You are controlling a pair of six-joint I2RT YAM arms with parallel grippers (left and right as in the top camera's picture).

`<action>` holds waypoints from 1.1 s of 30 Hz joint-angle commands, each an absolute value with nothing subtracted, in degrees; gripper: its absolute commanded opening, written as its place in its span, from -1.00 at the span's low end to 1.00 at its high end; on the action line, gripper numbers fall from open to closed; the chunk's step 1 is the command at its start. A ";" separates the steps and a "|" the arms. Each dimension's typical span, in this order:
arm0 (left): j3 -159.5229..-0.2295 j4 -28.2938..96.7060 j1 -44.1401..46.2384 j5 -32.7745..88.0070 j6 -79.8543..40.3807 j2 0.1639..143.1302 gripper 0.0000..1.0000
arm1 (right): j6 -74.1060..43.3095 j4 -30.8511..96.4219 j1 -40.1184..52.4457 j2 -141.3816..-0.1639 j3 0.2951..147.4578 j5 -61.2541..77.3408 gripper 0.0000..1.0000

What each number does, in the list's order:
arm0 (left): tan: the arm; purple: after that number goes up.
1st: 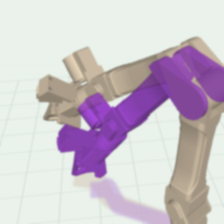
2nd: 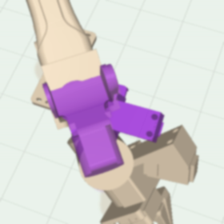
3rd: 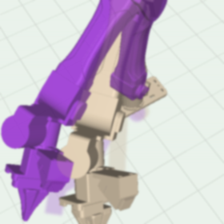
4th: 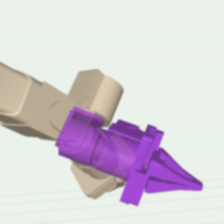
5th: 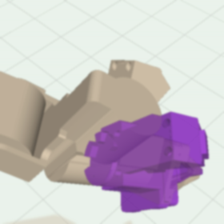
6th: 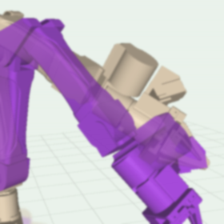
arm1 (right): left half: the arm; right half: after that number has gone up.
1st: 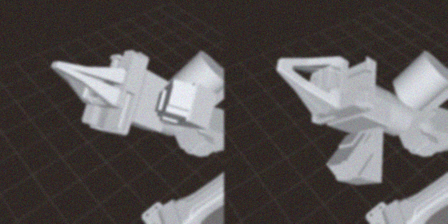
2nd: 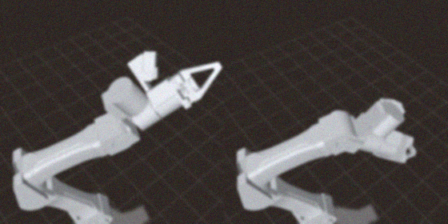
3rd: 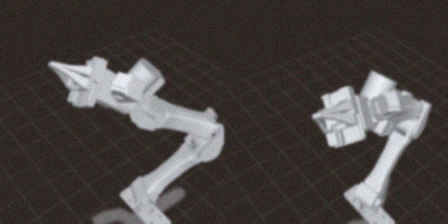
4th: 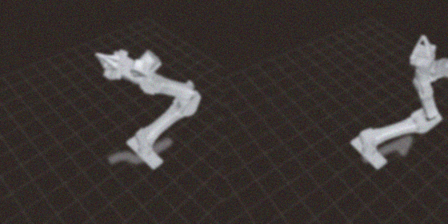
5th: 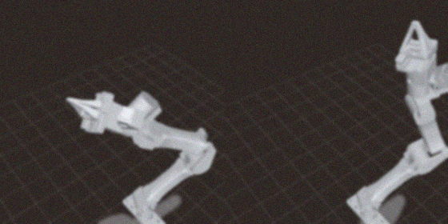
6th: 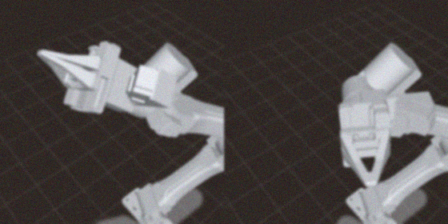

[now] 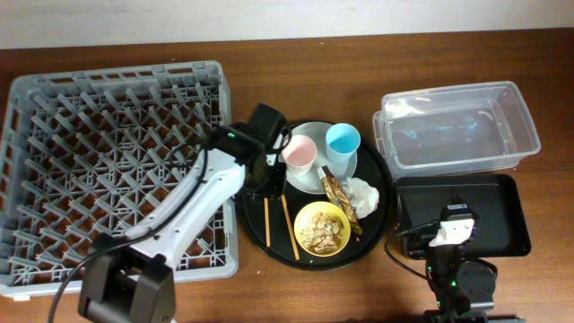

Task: Sort waste into correct bins and load items into the dishwasher rack
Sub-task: 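Move the left gripper over the tray and grasp a wooden chopstick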

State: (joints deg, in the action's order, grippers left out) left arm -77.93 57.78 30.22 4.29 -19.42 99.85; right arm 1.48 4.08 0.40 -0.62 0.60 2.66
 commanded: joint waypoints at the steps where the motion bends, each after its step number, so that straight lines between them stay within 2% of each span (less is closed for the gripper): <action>1: -77.47 57.01 31.48 -2.09 -27.16 101.43 -0.30 | 0.99 4.29 0.03 -0.32 0.32 2.55 0.97; 4: -74.87 53.93 31.73 -3.03 -28.27 101.60 -0.38 | 0.99 4.29 0.03 -0.32 0.32 2.55 0.97; 17: -64.60 39.70 31.79 -2.42 -28.27 101.69 -0.41 | 0.99 4.29 0.03 -0.32 0.32 2.55 0.97; 19: -63.26 37.80 31.79 -2.39 -28.27 101.69 -0.46 | 0.99 4.29 0.03 -0.32 0.32 2.55 0.97; 21: -62.02 36.23 31.88 -2.46 -28.27 101.69 -0.64 | 0.99 4.29 0.03 -0.32 0.32 2.55 0.97; 27: -59.46 32.77 31.88 -2.85 -28.53 101.69 -0.64 | 0.99 4.29 0.03 -0.32 0.32 2.55 0.97; 33: -57.25 29.08 31.97 -3.92 -29.34 101.69 -0.55 | 0.99 4.29 0.03 -0.32 0.32 2.55 0.97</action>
